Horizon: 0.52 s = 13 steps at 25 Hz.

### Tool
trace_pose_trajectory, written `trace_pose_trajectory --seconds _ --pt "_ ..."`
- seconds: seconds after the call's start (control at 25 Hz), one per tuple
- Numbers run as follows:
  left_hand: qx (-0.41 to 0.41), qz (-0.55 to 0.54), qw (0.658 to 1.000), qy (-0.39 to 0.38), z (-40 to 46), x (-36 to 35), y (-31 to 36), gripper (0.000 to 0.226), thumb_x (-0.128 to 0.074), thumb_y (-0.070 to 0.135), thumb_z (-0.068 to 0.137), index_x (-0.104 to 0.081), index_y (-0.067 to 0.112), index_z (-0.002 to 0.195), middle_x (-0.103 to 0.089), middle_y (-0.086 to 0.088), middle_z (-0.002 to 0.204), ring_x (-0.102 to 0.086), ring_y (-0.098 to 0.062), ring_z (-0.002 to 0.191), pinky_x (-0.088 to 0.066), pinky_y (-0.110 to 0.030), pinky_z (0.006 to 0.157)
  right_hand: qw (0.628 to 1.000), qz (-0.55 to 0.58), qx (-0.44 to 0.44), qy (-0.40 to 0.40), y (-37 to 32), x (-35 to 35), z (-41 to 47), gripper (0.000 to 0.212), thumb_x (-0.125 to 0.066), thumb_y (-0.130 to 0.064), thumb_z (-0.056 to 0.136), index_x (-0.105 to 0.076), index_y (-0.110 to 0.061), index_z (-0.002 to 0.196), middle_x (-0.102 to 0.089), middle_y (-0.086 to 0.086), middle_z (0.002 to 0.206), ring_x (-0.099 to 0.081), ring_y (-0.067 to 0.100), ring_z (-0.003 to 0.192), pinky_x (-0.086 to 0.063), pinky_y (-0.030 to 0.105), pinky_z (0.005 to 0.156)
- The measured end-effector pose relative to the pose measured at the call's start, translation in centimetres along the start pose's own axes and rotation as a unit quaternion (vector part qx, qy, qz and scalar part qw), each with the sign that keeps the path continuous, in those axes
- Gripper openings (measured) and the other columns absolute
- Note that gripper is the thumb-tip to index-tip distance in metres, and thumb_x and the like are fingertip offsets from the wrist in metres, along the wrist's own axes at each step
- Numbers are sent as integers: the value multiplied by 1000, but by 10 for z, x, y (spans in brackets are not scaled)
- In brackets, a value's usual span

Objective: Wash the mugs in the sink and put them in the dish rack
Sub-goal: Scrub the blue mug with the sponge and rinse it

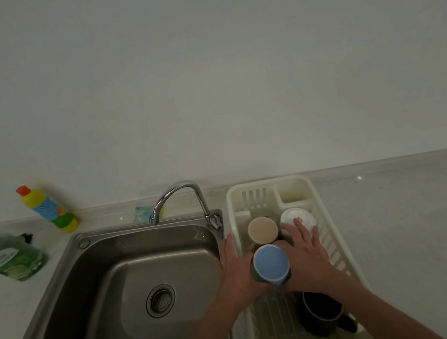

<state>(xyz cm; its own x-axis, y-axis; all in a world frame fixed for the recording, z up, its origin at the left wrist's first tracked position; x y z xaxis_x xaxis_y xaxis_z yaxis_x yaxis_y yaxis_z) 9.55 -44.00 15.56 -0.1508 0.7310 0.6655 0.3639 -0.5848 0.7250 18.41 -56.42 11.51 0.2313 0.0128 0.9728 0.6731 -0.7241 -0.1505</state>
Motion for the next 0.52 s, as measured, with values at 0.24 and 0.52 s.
trace_pose_trajectory --seconds 0.24,0.52 --pt "-9 -22 1000 9 13 2 -4 100 -95 46 53 -16 61 112 -14 -6 163 -13 -26 151 -25 -53 118 1000 -7 -5 -12 5 -7 2 109 -40 -98 42 -62 -28 122 -34 18 153 -24 45 139 -13 65 106" --pt "-8 148 984 -97 21 -31 -33 113 -71 80 51 -26 48 149 19 -8 163 4 -31 152 -17 -48 122 996 -30 4 -80 3 -4 2 126 -36 -103 46 -35 -29 148 8 12 165 15 42 148 3 71 112"
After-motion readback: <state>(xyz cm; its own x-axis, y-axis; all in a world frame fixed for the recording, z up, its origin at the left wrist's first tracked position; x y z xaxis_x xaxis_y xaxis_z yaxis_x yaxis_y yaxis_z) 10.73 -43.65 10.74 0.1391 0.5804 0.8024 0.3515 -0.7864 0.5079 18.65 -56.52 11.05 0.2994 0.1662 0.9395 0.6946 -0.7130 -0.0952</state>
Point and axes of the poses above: each hand's wrist, its own z-axis towards the middle knuckle, its own x-axis out of the back of the hand, y = z × x, the point moved 9 cm from there along z, towards the middle knuckle
